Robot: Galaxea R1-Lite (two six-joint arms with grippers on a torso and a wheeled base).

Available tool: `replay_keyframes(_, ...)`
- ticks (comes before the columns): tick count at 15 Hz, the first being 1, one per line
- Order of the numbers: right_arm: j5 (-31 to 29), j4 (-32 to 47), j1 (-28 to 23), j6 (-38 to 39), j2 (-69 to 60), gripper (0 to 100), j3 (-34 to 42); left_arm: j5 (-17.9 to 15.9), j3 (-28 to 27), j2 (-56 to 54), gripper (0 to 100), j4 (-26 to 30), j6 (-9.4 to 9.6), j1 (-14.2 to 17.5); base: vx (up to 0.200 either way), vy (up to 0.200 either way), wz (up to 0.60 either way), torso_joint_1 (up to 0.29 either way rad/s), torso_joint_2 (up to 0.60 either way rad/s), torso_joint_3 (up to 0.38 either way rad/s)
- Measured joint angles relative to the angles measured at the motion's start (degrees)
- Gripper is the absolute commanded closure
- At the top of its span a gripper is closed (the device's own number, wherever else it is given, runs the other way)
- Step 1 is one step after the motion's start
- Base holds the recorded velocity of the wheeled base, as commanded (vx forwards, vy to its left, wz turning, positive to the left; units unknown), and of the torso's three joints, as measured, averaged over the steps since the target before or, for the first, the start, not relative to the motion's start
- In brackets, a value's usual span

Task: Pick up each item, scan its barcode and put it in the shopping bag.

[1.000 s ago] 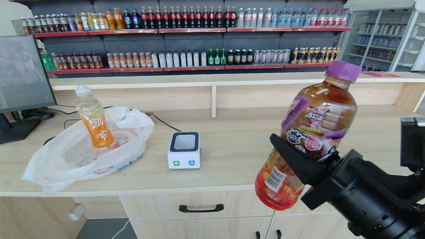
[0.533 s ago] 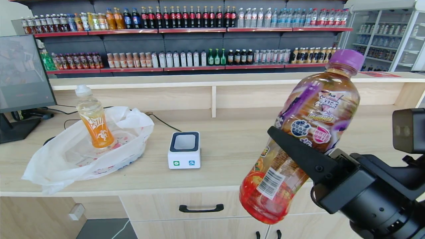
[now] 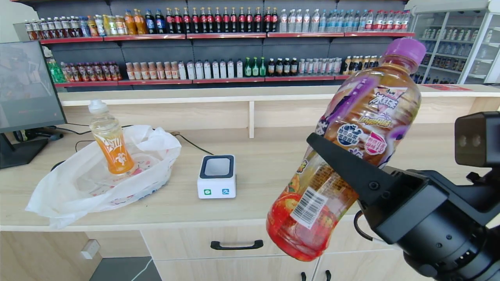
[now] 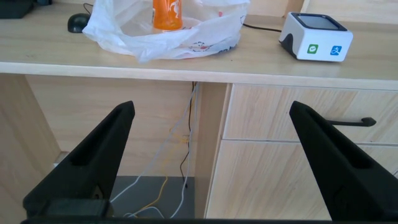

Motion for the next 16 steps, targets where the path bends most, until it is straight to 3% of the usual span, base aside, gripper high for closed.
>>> replay_keyframes(16, 0.0, 0.0, 1.3, 0.4, 1.2, 100, -2.1, 0.0, 0.0, 0.0, 0, 0.0, 0.02, 0.0, 0.0, 0.0, 0.0, 0.0, 0.0, 0.0)
